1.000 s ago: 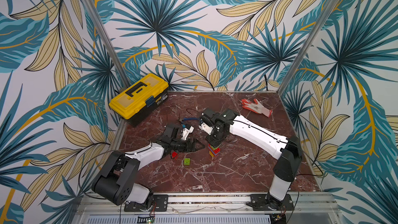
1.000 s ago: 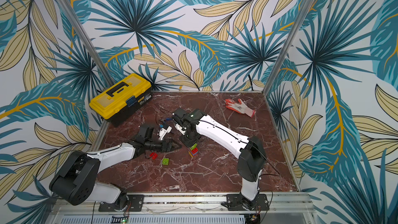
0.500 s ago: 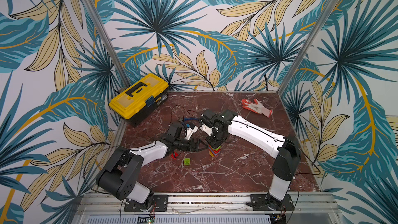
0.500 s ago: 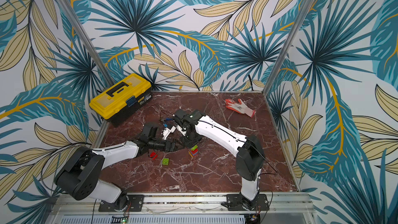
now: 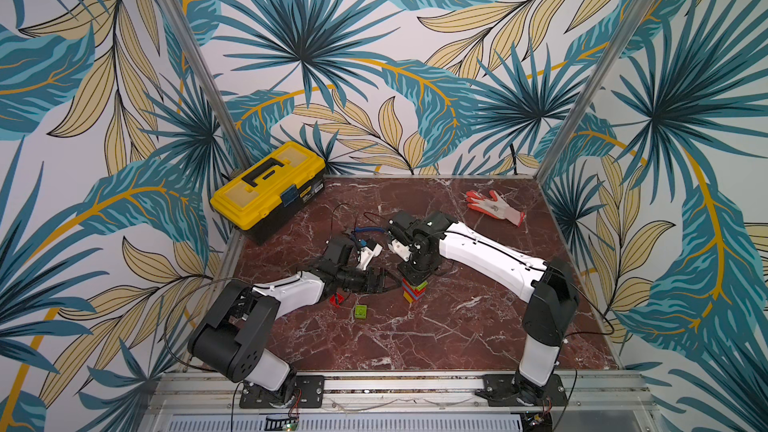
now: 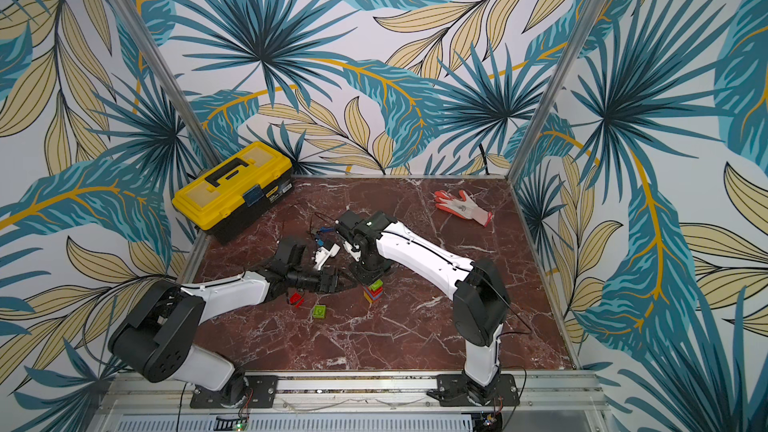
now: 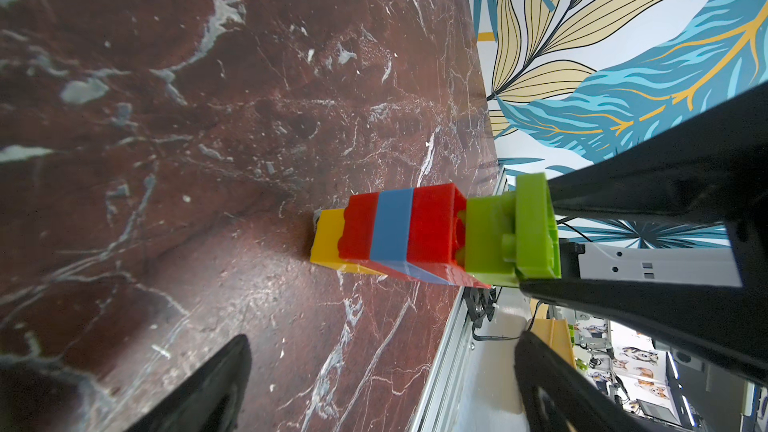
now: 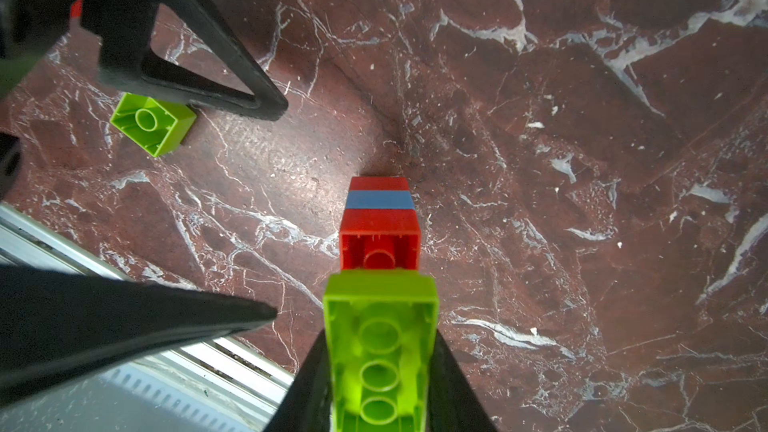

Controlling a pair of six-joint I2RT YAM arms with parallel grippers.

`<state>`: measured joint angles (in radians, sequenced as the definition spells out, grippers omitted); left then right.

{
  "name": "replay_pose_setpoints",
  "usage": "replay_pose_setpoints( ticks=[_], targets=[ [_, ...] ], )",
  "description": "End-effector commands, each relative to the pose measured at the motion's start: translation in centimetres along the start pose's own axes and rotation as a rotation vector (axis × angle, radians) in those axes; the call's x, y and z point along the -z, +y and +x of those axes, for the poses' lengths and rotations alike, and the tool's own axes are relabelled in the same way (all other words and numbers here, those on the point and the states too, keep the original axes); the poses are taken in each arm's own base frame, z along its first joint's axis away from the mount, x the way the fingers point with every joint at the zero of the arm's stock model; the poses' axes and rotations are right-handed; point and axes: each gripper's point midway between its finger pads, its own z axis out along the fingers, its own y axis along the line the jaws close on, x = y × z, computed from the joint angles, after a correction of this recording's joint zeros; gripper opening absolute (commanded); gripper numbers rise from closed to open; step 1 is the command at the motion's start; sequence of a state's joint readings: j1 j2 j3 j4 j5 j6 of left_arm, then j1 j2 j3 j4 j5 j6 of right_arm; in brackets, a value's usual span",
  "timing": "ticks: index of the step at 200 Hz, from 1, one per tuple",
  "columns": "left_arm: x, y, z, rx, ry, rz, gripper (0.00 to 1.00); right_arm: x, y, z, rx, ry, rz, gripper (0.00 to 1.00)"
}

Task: Assemble a carrot with lego
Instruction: Assemble the lego brick with the lego brick.

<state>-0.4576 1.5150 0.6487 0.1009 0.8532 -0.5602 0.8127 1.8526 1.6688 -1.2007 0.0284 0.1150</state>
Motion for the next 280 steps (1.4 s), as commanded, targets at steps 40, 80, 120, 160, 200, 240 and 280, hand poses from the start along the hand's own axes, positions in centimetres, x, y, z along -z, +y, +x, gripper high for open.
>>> replay_pose_setpoints(
  ticks=[40,80,120,160,200,240,280],
  targets=[
    [-0.3,-0.5,-0.9,-0.044,-0.013,0.009,0.99,-1.9,0.3,1.2,-0.033,0.098,-0.013,0.32],
    [-0.3,-0.4,-0.9,-0.041,-0.013,0.005,0.99,-3.0,-0.1,2.2,-0.046,0.164,0.012,0.32],
    [-0.4,-0.1,-1.0,-0.035,-0.014,-0.003,0.99,-4.2,-0.2,2.7,-0.054,0.204,0.032,0.32],
    [-0.1,0.1,-1.0,-0.021,-0.030,-0.018,0.99,-5.8,-0.5,3.7,0.000,0.297,0.112,0.32],
    [1.1,1.0,-1.5,0.012,-0.072,-0.044,0.99,-6.6,-0.9,4.4,0.013,0.313,0.130,0.32],
    [2.1,1.7,-1.7,0.053,-0.094,-0.044,0.99,-6.8,-1.1,4.6,0.126,0.292,0.121,0.32],
    [3.0,1.7,-1.9,0.080,-0.118,-0.040,0.99,-5.7,-1.7,3.5,0.358,0.259,0.130,0.33]
  ],
)
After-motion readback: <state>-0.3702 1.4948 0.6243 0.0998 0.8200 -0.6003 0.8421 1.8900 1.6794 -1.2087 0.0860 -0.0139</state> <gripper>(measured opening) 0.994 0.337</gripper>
